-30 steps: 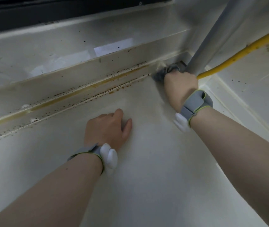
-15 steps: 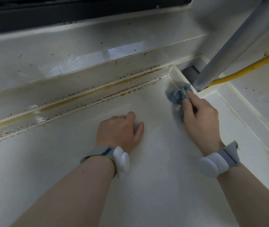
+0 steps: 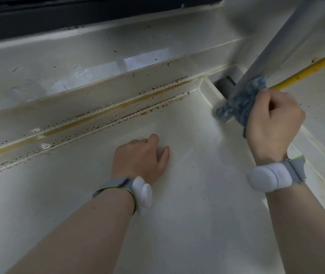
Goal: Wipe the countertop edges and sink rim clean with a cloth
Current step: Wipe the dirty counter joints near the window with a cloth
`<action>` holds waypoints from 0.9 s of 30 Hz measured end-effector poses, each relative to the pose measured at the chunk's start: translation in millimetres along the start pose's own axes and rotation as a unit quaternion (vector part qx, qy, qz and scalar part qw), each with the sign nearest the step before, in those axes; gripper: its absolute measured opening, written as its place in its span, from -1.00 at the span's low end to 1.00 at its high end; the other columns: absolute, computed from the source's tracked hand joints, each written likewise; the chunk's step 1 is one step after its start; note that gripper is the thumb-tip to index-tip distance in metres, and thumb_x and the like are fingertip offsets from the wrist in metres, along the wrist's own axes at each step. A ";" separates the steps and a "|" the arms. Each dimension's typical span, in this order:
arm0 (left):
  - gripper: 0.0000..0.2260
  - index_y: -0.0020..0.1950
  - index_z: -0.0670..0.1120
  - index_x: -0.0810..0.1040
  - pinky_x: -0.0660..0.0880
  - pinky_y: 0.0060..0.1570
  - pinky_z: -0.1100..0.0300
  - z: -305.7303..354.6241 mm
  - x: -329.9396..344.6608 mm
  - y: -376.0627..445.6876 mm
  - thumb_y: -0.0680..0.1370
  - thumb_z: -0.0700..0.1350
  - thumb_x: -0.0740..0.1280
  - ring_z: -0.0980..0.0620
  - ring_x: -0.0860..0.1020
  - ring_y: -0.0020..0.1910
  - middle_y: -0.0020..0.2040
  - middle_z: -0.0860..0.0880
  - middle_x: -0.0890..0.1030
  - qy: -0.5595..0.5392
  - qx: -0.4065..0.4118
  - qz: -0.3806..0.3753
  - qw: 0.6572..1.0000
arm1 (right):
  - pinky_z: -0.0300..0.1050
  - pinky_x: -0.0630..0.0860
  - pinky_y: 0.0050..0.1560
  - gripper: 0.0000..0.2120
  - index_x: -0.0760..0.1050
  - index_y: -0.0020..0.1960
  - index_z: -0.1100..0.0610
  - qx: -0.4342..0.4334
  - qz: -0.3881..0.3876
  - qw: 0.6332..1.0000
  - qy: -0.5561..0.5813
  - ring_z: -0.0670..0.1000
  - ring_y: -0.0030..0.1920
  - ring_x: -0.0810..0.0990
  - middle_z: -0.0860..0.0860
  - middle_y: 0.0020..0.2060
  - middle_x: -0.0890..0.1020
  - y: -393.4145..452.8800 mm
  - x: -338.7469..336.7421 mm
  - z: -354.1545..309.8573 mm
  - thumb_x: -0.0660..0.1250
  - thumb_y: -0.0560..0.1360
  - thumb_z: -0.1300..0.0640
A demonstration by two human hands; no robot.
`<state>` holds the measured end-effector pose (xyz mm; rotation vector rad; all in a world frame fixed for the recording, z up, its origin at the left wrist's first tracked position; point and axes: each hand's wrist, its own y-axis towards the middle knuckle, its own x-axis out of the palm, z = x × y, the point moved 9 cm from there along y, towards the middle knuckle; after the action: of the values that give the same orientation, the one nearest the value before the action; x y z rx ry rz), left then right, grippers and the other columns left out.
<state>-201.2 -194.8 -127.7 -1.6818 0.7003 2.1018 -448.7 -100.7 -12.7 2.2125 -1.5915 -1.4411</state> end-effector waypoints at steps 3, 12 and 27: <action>-0.69 -0.17 0.04 0.29 0.19 -0.41 0.20 0.1 -0.1 0.3 0.57 0.25 0.09 0.00 0.30 -0.43 -0.46 0.09 0.27 -0.004 -0.002 -0.004 1.000 | -0.20 0.12 -0.27 -0.69 0.34 -0.31 0.11 -0.031 0.081 0.996 0.001 -0.04 -0.34 0.31 0.05 -0.39 0.39 -0.4 -5.5 -18.2 0.11 0.60 0.06; -0.67 -0.19 0.03 0.29 0.18 -0.43 0.21 1.0 -0.8 -0.4 0.57 0.25 0.08 0.01 0.31 -0.45 -0.45 0.08 0.34 0.003 0.000 -0.004 1.000 | 0.02 0.48 0.01 -0.70 0.46 0.23 0.16 0.011 -0.199 0.957 -0.210 0.20 0.12 0.55 0.13 0.17 0.51 18.2 148.8 -34.2 0.05 0.60 0.19; -0.67 -0.14 0.02 0.28 0.25 -0.37 0.18 0.3 4.2 1.4 0.58 0.26 0.06 -0.02 0.35 -0.38 -0.39 0.07 0.38 -0.008 -0.004 -0.024 1.000 | -0.01 0.39 -0.29 -0.81 0.48 -0.05 0.13 -0.164 -0.014 0.981 -0.102 0.14 -0.16 0.53 0.07 -0.09 0.57 34.1 93.4 -81.2 0.14 0.47 0.08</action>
<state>-203.1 -195.9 -131.6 -1.6675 0.6409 2.0852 -413.2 -224.0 -9.1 1.9609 -1.2598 -1.8362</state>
